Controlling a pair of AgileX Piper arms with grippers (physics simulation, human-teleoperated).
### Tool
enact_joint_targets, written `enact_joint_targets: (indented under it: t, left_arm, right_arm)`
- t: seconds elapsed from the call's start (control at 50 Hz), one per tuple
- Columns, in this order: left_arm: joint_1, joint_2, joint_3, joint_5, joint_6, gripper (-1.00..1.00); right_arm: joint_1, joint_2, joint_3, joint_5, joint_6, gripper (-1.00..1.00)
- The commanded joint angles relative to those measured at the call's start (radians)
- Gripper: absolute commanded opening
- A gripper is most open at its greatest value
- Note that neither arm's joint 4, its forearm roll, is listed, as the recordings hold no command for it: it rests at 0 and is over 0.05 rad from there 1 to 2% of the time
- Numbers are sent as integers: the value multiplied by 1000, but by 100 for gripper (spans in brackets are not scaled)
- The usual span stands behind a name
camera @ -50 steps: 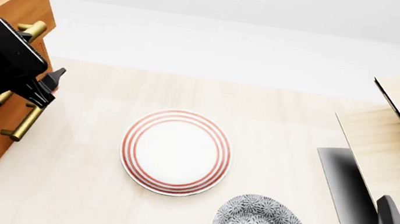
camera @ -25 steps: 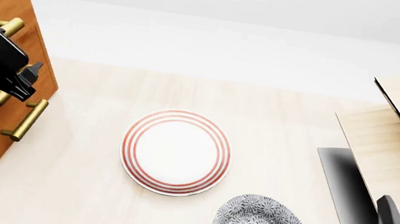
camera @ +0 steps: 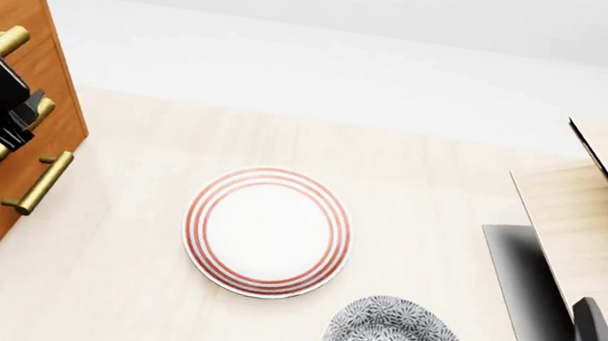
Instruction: Close the top drawer of the cabinet.
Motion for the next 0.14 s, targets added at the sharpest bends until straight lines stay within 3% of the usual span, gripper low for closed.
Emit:
enact_joint_targets:
  t: [0.02,0.14]
  left_arm:
    - [74,12,30,-32,31,100]
    - [63,9,34,-33,24,100]
  right_arm:
    - [0,-3,0,3,1,100]
    - [0,-4,0,4,1,100]
